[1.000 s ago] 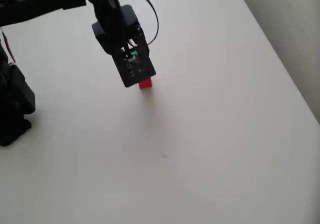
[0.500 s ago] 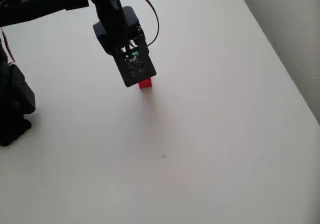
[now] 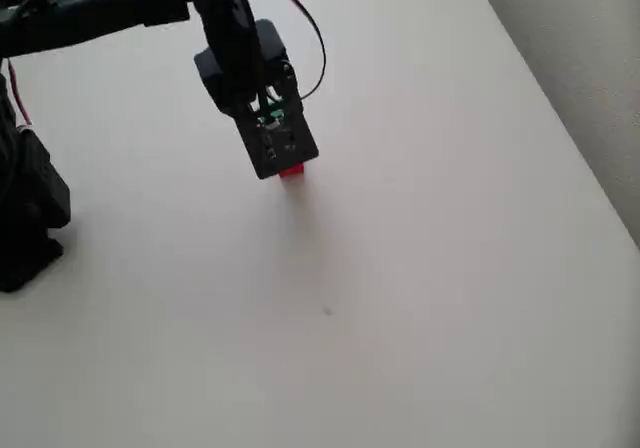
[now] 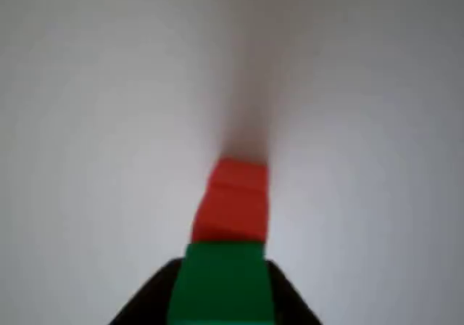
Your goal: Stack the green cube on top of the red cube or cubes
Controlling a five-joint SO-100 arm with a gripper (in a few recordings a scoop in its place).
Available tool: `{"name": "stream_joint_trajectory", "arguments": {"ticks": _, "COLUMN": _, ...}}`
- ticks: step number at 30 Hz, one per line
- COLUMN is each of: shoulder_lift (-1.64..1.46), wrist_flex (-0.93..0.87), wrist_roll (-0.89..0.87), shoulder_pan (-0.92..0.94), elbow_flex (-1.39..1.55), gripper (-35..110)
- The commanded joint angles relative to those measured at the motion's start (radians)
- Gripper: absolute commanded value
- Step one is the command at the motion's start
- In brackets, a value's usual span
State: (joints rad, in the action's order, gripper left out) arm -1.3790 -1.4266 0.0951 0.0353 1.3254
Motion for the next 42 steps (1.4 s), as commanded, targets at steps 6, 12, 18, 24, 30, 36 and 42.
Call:
{"name": "stream_joint_trajectory", "arguments": {"ticks": 6, "shoulder_lift": -0.002, "wrist_flex": -0.006, "wrist_roll": 0.006, "shoulder_pan": 0.012, "elbow_flex": -0.069, "gripper": 11}}
{"name": "stream_joint_trajectory", "arguments": {"ticks": 12, "shoulder_lift": 0.0, "wrist_flex": -0.012, "wrist_roll": 0.015, "shoulder_pan": 0.017, "elbow_flex": -0.071, "gripper": 14}}
{"name": "stream_joint_trajectory", "arguments": {"ticks": 18, "shoulder_lift": 0.003, "wrist_flex": -0.021, "wrist_roll": 0.034, "shoulder_pan": 0.025, "elbow_flex": -0.072, "gripper": 18}}
{"name": "stream_joint_trajectory", "arguments": {"ticks": 24, "shoulder_lift": 0.008, "wrist_flex": -0.049, "wrist_roll": 0.071, "shoulder_pan": 0.038, "elbow_flex": -0.072, "gripper": 29}}
{"name": "stream_joint_trajectory", "arguments": {"ticks": 30, "shoulder_lift": -0.049, "wrist_flex": -0.072, "wrist_roll": 0.078, "shoulder_pan": 0.049, "elbow_flex": -0.072, "gripper": 37}}
{"name": "stream_joint_trajectory", "arguments": {"ticks": 36, "shoulder_lift": -0.196, "wrist_flex": -0.109, "wrist_roll": 0.081, "shoulder_pan": 0.037, "elbow_flex": -0.072, "gripper": 37}}
{"name": "stream_joint_trajectory", "arguments": {"ticks": 42, "shoulder_lift": -0.364, "wrist_flex": -0.167, "wrist_roll": 0.083, "shoulder_pan": 0.021, "elbow_flex": -0.072, "gripper": 37}}
